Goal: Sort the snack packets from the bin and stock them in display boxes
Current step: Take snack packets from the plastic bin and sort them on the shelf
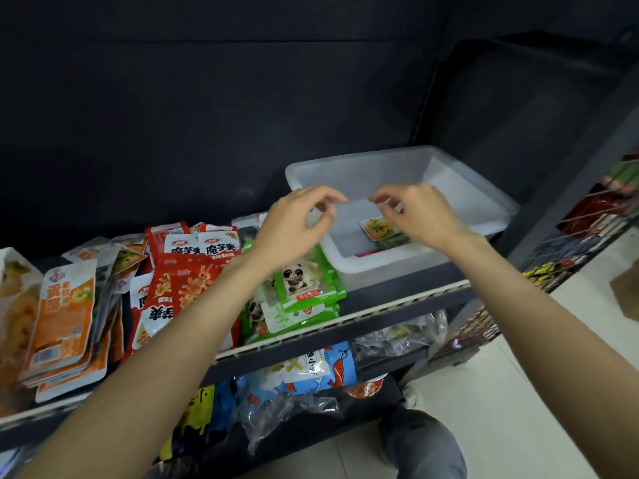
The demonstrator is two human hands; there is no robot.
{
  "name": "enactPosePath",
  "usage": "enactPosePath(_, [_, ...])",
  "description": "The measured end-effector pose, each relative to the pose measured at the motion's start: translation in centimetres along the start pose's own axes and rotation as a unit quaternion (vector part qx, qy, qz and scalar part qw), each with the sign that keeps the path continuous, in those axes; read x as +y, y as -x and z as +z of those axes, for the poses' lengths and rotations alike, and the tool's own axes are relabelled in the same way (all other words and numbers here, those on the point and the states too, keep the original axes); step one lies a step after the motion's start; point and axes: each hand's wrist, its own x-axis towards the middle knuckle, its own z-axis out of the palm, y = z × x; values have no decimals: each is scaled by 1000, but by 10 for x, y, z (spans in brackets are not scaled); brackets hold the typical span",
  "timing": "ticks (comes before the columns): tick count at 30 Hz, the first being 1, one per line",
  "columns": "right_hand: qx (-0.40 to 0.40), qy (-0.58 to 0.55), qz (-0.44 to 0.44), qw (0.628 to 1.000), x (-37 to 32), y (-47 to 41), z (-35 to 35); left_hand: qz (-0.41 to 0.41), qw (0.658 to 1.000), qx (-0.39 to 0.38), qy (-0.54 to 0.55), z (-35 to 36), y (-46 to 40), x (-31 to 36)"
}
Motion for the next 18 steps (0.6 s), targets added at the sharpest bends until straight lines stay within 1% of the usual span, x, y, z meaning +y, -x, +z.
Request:
enactPosePath(3, [-122, 30, 37, 991, 49, -34, 7, -9, 995, -97, -8, 25, -46, -5])
enactPosePath(5, [-208, 65, 59, 974, 71, -53, 20, -18, 985, -166, -50, 51, -80, -12])
enactPosePath(6, [-249, 83, 72, 962, 81, -61, 29, -16, 975, -202, -88, 66, -94, -16])
enactPosePath(7, [-285, 97, 82, 950, 89, -68, 38, -12, 962, -239, -135, 79, -107, -20])
enactPosePath(9, [-347, 114, 93, 926, 102, -80, 54, 4, 922, -307, -238, 100, -127, -31])
enactPosePath(11, [-390, 124, 97, 907, 112, -87, 65, 16, 882, -351, -314, 115, -142, -42])
enactPosePath(12, [-399, 125, 98, 903, 116, -89, 68, 12, 869, -366, -333, 120, -148, -47])
enactPosePath(14, [-395, 131, 89, 905, 118, -92, 67, -12, 862, -390, -323, 132, -155, -54])
enactPosePath(16, [-357, 129, 76, 922, 113, -89, 63, -25, 873, -395, -286, 141, -158, -58])
enactPosePath(18, [-296, 126, 74, 944, 108, -85, 56, -24, 890, -375, -260, 141, -160, -57])
